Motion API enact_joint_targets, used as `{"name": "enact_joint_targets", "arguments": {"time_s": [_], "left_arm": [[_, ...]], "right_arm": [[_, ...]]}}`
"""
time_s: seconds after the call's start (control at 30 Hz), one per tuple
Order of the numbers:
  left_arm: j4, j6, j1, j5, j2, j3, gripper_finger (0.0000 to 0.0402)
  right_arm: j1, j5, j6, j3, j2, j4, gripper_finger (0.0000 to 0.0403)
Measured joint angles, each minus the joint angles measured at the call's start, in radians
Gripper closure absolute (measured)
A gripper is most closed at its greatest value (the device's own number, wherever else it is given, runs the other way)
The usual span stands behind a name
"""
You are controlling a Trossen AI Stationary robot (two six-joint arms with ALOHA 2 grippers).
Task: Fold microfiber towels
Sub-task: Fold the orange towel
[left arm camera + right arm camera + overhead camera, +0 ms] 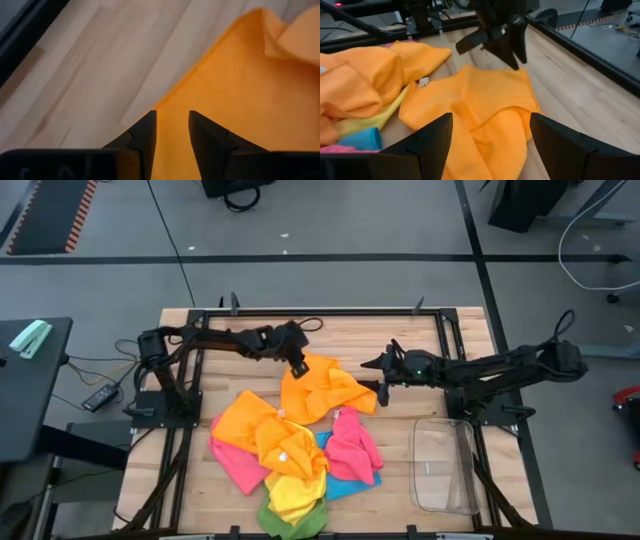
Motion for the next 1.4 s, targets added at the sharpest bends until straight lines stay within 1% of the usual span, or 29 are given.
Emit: {"name": "enact_joint_targets", "arguments": {"time_s": [0.13, 0.23, 0.43, 0.53, 0.6, 0.67, 0.83, 0.9, 1.03, 1.1, 1.27, 1.4], "left_arm": [[-0.034, 0.077, 0.001, 0.062, 0.004, 0.044, 0.0250], [-0.009, 0.122, -0.008, 0.144, 0.005, 0.046, 0.0243], [0.031, 0.128, -0.055, 0.336, 0.005, 0.047, 0.0246], [0.015, 0.137, -0.093, 0.359, 0.005, 0.047, 0.0253], [-0.002, 0.174, -0.111, 0.356, 0.005, 0.047, 0.0258], [-0.024, 0.197, -0.124, 0.315, 0.005, 0.047, 0.0262], [-0.027, 0.220, -0.108, 0.105, 0.005, 0.047, 0.0268], [-0.037, 0.224, -0.090, 0.052, 0.005, 0.047, 0.0269], [-0.095, 0.221, -0.042, 0.038, 0.011, 0.047, 0.0267], [-0.120, 0.186, -0.015, 0.036, 0.024, 0.047, 0.0269], [-0.116, 0.114, 0.022, 0.019, 0.058, 0.052, 0.0270], [-0.129, 0.094, 0.035, -0.015, 0.074, 0.067, 0.0253]], "right_arm": [[0.002, -0.007, 0.009, 0.004, 0.033, 0.002, 0.0128], [0.011, -0.012, 0.012, 0.004, 0.052, -0.005, 0.0128], [0.032, -0.011, 0.000, 0.004, 0.095, -0.002, 0.0128], [0.034, -0.011, 0.000, 0.003, 0.099, 0.003, 0.0128], [0.034, -0.011, 0.012, 0.003, 0.099, 0.004, 0.0128], [0.034, -0.011, 0.019, 0.003, 0.099, 0.004, 0.0128], [0.034, -0.011, 0.016, 0.003, 0.099, 0.008, 0.0128], [0.034, -0.011, 0.008, 0.003, 0.099, 0.021, 0.0128], [0.034, -0.011, -0.003, 0.003, 0.099, 0.041, 0.0128], [0.034, -0.011, -0.005, 0.003, 0.099, 0.043, 0.0128], [0.034, -0.011, -0.023, 0.003, 0.099, 0.050, 0.0128], [0.034, -0.011, -0.038, 0.003, 0.099, 0.064, 0.0128]]}}
